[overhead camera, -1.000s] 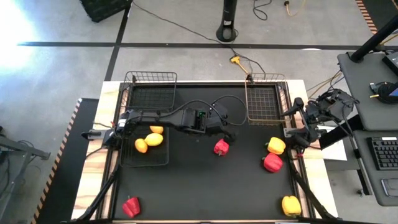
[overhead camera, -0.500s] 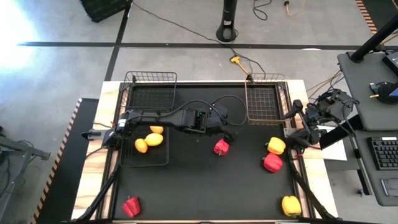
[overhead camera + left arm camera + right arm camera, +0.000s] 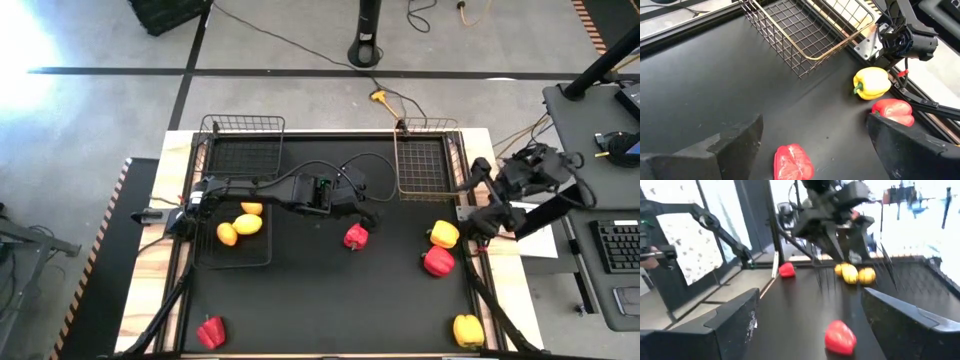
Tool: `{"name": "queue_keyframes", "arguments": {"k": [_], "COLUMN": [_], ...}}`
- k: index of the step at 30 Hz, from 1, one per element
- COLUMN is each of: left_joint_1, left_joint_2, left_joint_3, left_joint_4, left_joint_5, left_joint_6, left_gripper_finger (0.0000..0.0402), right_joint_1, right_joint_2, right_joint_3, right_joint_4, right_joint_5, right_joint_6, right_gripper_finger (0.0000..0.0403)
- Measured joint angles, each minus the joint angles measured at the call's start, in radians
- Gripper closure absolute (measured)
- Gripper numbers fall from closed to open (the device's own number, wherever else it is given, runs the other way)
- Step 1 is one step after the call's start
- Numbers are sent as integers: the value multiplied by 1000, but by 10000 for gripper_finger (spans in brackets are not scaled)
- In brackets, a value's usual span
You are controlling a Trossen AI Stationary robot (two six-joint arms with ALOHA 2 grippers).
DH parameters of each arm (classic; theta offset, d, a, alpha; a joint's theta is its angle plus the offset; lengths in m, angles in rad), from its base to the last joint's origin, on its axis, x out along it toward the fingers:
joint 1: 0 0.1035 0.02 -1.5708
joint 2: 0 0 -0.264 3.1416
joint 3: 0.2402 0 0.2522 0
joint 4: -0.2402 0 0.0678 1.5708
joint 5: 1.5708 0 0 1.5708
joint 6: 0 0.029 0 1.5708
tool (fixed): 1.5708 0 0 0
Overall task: Sort produce into baskets
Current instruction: Put the top right red bell pepper into the gold wire basket
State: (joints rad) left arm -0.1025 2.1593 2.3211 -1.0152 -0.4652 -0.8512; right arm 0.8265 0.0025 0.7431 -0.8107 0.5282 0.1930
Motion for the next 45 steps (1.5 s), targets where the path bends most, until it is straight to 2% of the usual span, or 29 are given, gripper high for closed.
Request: {"name": "queue_keyframes", "arguments": {"k": [5,10,17,22,27,33,38,41,45], "left_joint_1": [0,0,-3,-3,-4,-9,-34,-62,-102], "left_joint_2": [0,0,0,0,0,0,0,0,0], "left_joint_3": [0,0,0,0,0,0,0,-1,-1], "left_joint_4": [1,3,3,4,5,5,5,5,5], "left_joint_5": [0,0,0,0,0,0,-6,-48,-88], "left_joint_6": [0,0,5,25,54,87,105,120,136], "left_gripper_finger": [62,62,62,62,62,62,62,62,62], "right_joint_1": [0,0,0,0,0,8,26,26,26], "right_joint_2": [0,6,6,6,29,201,402,524,661], "right_joint_3": [-127,-170,-263,-363,-423,-435,-383,-338,-274], "right_joint_4": [119,293,387,433,434,436,426,424,287], "right_joint_5": [-51,-143,-135,-141,-222,-261,-269,-267,-278], "right_joint_6": [-37,-28,-15,92,197,269,271,263,278], "right_gripper_finger": [86,109,133,145,154,157,145,132,105]}}
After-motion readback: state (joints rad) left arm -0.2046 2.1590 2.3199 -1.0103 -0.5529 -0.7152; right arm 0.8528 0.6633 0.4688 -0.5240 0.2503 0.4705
